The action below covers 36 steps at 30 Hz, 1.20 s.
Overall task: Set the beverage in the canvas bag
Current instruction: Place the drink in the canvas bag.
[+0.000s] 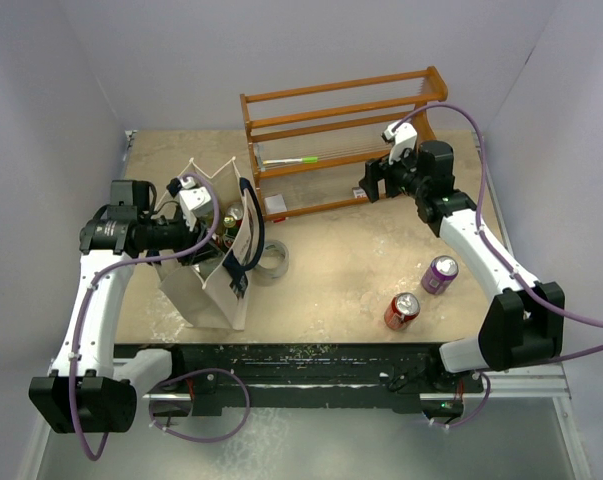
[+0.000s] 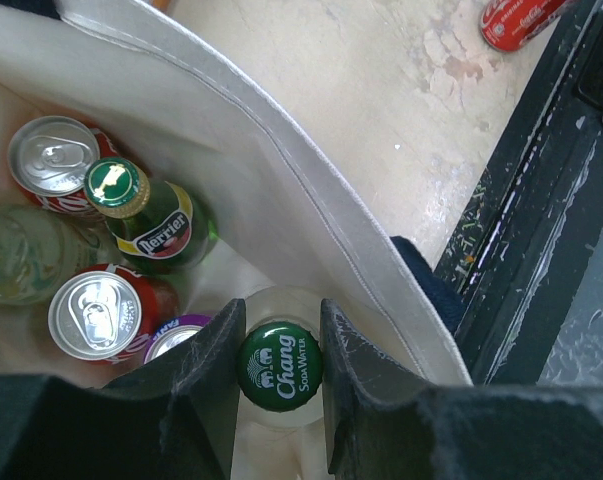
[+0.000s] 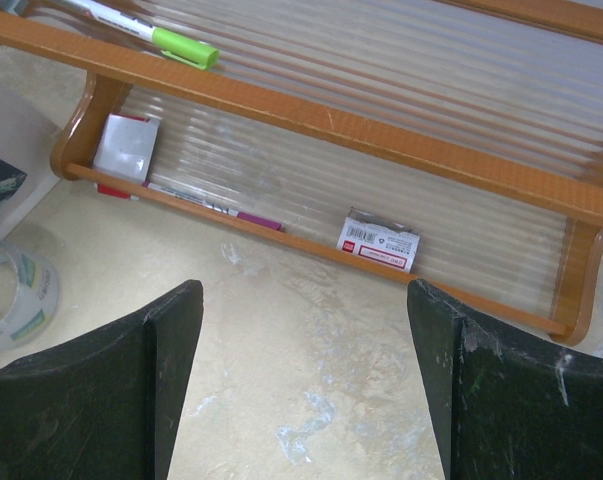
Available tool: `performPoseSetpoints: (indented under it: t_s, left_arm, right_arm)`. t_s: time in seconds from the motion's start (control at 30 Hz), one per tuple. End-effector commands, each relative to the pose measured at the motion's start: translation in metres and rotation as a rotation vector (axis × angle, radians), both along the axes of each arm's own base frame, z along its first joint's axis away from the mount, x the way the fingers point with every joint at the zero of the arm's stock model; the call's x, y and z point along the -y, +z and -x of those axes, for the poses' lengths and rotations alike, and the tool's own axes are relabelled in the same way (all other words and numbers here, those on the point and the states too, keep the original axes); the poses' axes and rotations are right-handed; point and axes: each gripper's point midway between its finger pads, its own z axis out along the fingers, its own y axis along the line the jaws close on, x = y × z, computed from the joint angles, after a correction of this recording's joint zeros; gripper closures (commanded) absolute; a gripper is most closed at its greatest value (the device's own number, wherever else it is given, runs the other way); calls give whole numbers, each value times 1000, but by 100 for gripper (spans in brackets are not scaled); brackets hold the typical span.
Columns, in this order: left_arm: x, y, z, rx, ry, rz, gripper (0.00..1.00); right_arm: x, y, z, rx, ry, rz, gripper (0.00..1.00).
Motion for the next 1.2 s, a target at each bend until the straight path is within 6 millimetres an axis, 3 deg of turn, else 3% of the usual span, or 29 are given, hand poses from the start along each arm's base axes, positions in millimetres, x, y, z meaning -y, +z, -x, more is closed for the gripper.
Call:
performPoseSetpoints:
  t_s: [0.0,0.27,0.57,0.97,1.17]
  left_arm:
    - [12,26,-29,223,-81,43,100]
    - [13,-2,-29,233,-119,-33,100]
    - [17,-15,-40,306,-132,-17,100]
    - [13,-11,-71,403,-15,-6,100]
    - [15,-17,-73,391,-20,-5,100]
  right_arm:
    - [1,24,3,83,2,3,15]
    - [2,22,2,87,2,9,15]
    - [2,21,-2,87,1,17,15]
    - [2,19,-10,88,1,36,15]
    - [1,17,-13,86,2,38,15]
